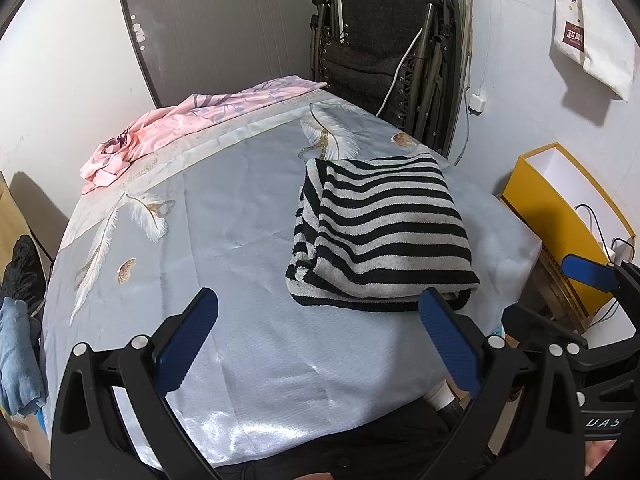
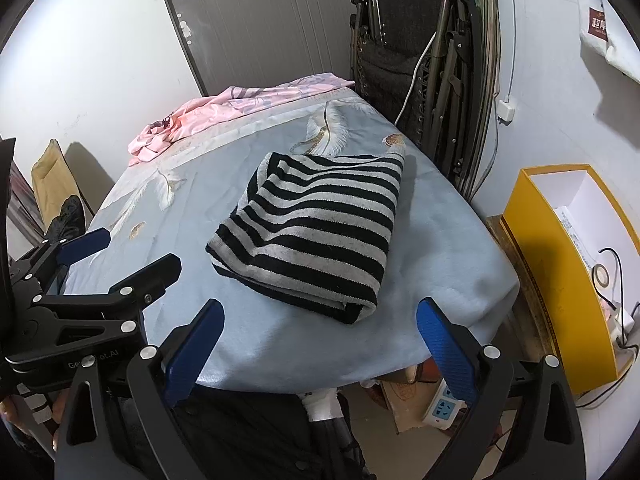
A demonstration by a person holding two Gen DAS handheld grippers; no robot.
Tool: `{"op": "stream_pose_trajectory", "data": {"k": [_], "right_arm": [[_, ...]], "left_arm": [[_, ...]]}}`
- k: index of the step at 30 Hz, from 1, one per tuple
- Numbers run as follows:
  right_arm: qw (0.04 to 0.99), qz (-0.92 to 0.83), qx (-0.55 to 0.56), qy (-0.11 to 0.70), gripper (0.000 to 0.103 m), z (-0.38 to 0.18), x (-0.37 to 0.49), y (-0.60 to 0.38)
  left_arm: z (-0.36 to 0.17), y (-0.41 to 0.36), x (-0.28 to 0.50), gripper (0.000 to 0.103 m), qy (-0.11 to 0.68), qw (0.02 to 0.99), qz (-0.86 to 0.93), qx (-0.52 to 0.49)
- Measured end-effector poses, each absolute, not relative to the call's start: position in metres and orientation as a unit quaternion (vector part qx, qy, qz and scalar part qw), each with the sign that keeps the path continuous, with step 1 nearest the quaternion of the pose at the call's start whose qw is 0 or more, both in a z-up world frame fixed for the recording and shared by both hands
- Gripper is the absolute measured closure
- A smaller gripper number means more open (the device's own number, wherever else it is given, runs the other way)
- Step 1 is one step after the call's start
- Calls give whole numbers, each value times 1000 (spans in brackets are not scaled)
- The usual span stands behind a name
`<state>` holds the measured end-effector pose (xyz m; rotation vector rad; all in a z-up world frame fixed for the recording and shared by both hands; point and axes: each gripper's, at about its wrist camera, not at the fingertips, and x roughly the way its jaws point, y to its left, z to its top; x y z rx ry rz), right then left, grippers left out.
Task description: Fold small clothes
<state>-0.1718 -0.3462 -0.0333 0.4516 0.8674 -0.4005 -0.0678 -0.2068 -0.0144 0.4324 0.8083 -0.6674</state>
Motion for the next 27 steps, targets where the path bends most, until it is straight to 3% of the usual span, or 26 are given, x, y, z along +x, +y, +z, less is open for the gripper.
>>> {"op": "stream_pose_trajectory", "data": {"k": [27], "right_arm": [[861,-190,219,417,6,-37,-172,-347]], "left_arm": [[-19,-209,-67,5,390,840,-315,207]]}}
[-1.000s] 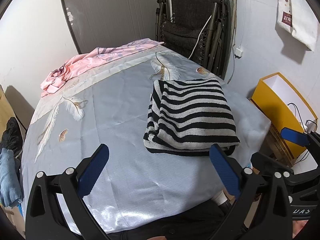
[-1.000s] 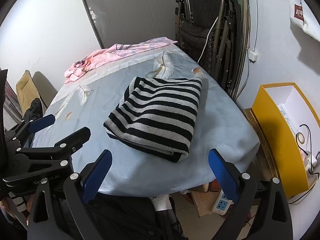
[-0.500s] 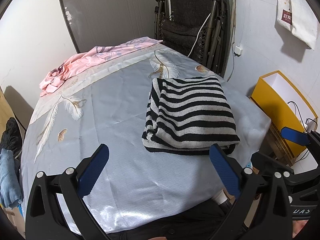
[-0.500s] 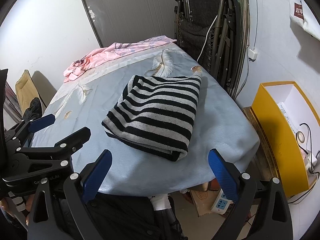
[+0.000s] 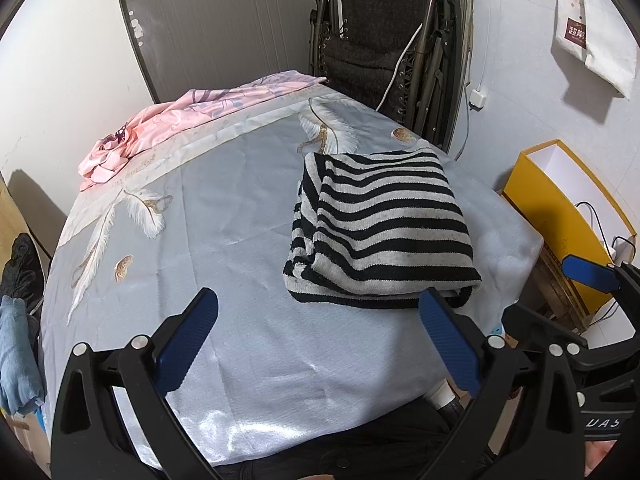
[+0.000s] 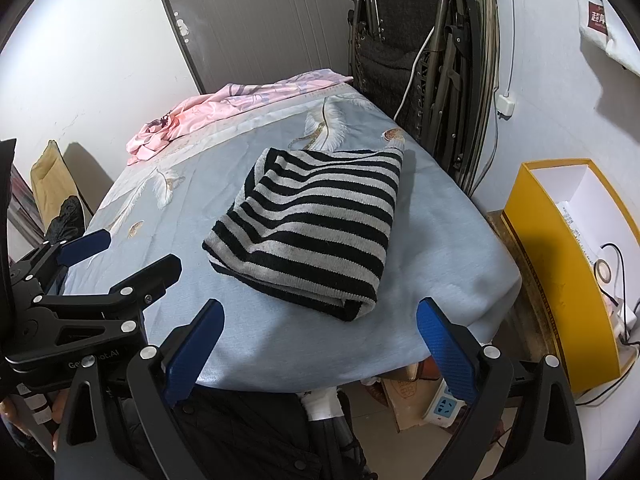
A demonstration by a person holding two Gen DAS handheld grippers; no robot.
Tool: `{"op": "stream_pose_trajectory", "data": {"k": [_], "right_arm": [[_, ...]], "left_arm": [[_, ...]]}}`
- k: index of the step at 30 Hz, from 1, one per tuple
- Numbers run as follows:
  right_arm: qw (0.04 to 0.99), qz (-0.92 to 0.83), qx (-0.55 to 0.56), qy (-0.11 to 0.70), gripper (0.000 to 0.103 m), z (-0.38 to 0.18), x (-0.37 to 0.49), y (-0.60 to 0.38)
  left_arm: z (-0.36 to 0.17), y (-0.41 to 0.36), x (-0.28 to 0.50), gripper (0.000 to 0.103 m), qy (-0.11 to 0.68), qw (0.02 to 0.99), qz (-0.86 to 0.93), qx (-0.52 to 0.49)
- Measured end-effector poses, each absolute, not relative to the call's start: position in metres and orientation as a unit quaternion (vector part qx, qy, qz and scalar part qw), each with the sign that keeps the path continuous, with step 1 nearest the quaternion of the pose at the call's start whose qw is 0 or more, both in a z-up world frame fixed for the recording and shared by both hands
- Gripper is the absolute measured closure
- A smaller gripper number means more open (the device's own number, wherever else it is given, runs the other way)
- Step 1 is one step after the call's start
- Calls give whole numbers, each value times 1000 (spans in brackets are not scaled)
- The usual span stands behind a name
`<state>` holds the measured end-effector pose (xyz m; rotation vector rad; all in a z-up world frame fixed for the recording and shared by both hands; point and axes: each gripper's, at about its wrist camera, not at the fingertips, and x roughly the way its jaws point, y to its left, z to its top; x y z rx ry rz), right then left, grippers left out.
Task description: Fold small clothes
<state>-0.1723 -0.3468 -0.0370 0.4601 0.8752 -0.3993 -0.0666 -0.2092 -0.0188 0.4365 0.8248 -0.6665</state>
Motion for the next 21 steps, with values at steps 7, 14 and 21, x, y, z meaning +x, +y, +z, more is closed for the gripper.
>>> {"op": "stream_pose_trajectory", "data": {"k": [7,14,21], "right_arm": [[861,-189,220,417,6,-38,-172,-348],[861,-189,219,417,6,-38,-172,-348],[861,-189,221,417,6,-38,-172,-347]], "left_arm": [[-20,-211,-65,5,393,839,-315,207],[-20,-212,-66,5,394,839,-315,206],[-22,-213,-65,5,400,836,-318,202]]}}
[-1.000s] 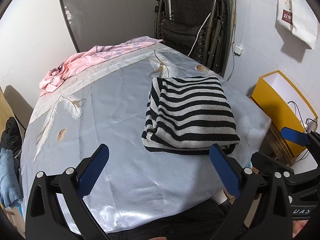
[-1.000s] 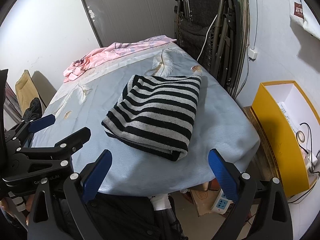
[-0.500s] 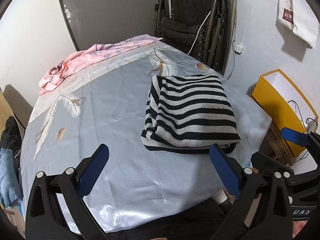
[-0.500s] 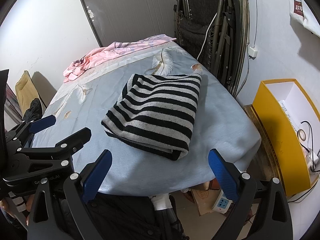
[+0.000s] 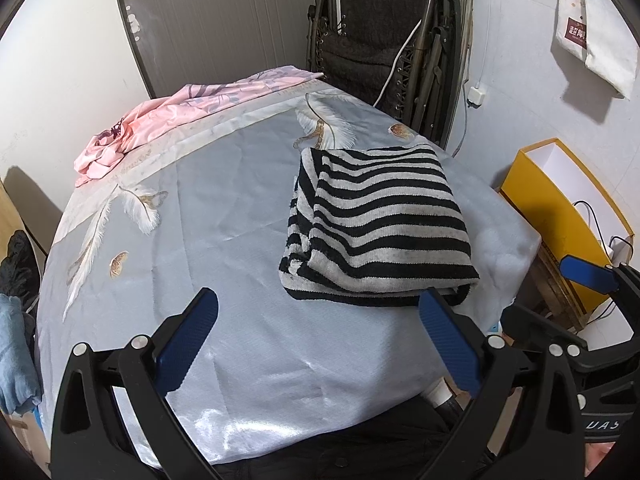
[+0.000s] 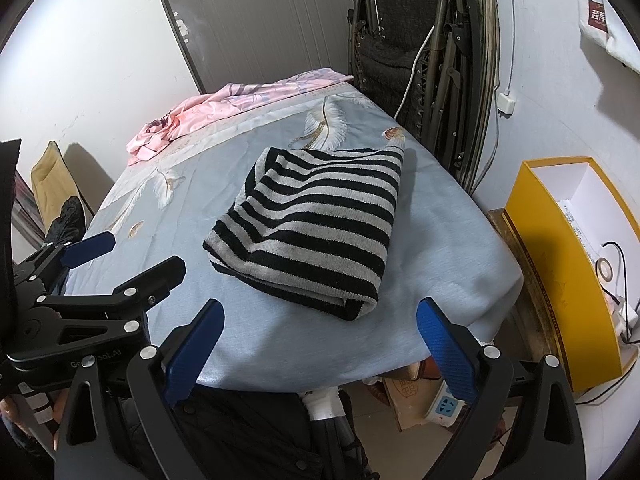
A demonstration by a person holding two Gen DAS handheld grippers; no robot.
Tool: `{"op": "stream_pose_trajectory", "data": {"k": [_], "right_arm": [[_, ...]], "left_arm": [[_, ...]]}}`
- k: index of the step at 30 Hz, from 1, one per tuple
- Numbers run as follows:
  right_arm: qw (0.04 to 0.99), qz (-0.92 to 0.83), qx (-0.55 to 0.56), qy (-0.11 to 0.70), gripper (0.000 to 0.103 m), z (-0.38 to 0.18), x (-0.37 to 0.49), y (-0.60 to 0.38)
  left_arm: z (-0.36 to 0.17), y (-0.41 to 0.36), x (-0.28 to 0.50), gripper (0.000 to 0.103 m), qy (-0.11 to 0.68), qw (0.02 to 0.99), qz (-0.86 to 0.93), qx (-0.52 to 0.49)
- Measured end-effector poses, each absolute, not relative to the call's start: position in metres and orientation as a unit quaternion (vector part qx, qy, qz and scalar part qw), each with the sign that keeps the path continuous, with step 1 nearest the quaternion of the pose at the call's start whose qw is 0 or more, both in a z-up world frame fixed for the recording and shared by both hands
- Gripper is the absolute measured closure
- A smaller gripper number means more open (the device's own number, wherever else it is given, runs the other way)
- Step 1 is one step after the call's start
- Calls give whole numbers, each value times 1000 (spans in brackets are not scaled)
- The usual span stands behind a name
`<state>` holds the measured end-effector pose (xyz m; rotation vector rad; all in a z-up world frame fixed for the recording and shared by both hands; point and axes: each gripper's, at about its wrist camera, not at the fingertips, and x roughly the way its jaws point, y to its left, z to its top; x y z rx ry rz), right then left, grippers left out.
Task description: Fold small clothes
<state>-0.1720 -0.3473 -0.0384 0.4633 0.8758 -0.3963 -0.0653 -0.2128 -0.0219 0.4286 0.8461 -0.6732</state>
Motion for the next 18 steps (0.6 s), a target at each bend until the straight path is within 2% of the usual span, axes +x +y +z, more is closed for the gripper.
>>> {"op": "stream_pose_trajectory", "data": {"k": [18], "right_arm": [[861,-189,221,418,6,-39,-172,-347]], "left_arm": [[-23,-212,-65,5,399,836,-318,204]]}}
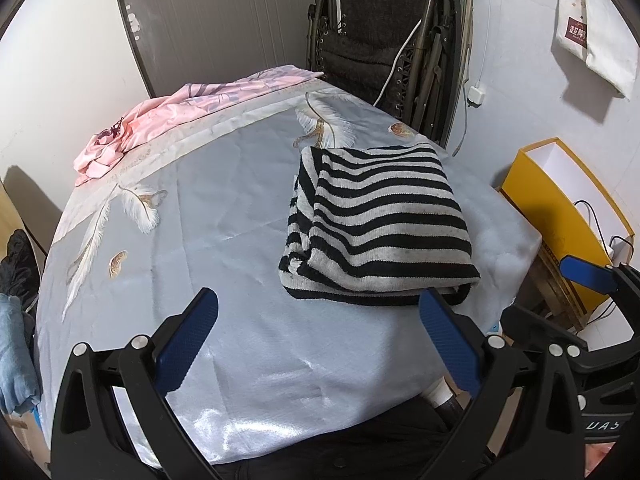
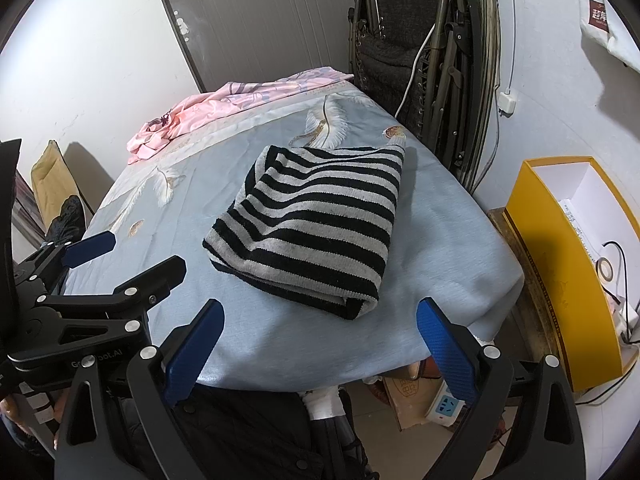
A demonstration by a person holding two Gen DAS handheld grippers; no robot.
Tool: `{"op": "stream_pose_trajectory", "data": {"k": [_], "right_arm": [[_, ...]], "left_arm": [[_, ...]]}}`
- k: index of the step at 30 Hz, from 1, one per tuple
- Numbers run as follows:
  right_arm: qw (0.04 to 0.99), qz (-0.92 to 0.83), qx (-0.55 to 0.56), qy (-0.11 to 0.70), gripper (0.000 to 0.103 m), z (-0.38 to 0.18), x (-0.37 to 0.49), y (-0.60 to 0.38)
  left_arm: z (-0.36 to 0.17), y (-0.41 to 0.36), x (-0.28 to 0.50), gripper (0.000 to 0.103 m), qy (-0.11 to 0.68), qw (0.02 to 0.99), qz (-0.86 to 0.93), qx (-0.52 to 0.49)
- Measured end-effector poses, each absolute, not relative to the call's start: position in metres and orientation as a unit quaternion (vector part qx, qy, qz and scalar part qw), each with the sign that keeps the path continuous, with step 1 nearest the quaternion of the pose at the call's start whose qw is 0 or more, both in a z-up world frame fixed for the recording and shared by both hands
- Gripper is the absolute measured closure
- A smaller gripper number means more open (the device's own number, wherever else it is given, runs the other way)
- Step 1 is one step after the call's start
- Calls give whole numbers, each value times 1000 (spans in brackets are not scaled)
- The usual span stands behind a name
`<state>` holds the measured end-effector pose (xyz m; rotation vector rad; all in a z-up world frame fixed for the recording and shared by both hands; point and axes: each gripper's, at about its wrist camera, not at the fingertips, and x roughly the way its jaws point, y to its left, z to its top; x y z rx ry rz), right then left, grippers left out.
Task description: Fold small clothes
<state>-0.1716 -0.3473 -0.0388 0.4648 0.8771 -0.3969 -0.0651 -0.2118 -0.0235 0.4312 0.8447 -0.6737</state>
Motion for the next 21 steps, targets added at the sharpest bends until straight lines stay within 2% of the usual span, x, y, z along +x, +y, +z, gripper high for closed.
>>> {"op": "stream_pose_trajectory", "data": {"k": [21], "right_arm": [[860,-189,221,421,6,-42,-172,-346]], "left_arm": [[-26,-211,-65,5,399,836,-316,207]]}}
